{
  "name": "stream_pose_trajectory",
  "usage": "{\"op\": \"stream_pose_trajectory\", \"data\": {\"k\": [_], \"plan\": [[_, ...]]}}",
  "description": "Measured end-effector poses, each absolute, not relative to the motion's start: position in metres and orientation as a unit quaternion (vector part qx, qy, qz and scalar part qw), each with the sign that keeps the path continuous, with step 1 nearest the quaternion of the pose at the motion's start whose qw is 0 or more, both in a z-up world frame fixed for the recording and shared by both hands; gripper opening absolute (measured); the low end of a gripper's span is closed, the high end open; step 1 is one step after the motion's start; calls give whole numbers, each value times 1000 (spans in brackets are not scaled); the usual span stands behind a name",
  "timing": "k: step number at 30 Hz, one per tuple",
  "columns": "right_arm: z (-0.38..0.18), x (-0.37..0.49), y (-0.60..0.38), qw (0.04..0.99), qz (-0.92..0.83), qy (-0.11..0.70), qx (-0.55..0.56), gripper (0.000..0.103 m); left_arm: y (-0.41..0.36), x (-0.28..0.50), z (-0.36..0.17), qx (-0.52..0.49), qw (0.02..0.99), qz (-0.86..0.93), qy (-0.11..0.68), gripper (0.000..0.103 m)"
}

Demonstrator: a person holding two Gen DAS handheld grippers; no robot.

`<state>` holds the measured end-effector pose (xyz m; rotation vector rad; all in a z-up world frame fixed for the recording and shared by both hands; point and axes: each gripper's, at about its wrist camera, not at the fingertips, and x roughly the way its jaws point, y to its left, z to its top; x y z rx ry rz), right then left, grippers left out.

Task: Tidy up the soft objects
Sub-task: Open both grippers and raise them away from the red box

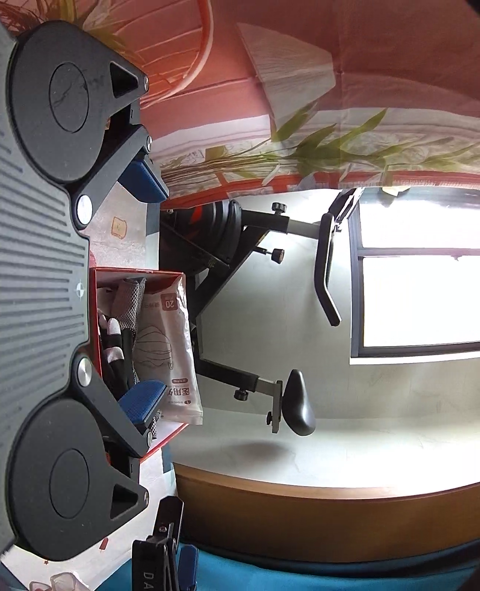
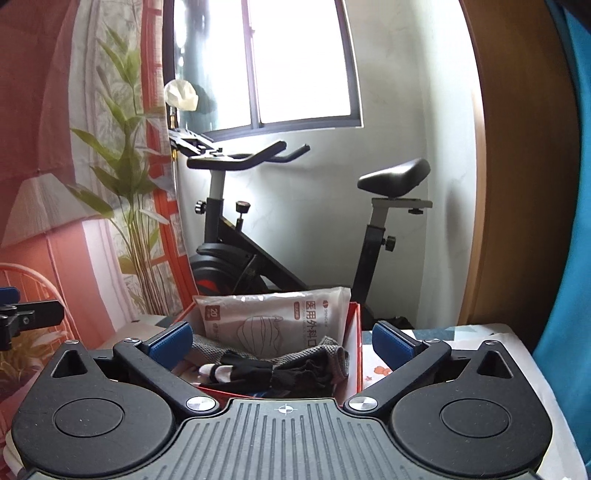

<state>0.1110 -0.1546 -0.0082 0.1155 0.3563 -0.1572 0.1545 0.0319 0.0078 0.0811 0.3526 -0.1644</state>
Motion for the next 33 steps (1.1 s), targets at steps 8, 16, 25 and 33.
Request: {"op": "stream_pose_trajectory", "data": {"k": [8, 16, 25, 33], "plan": [[36, 50, -132, 986, -81, 136, 55, 103, 26, 103, 34, 80, 984, -33, 154, 103], [62, 4, -119, 987, -88, 116, 66, 103, 38, 57, 55, 53, 990, -40, 125, 103], [68, -35, -108, 988, -89, 110, 67, 103, 35, 16, 63, 64, 993, -38, 92, 103], [65, -38, -109, 987, -92, 114, 67, 103, 33, 10, 64, 63, 993, -36, 89, 103]]}}
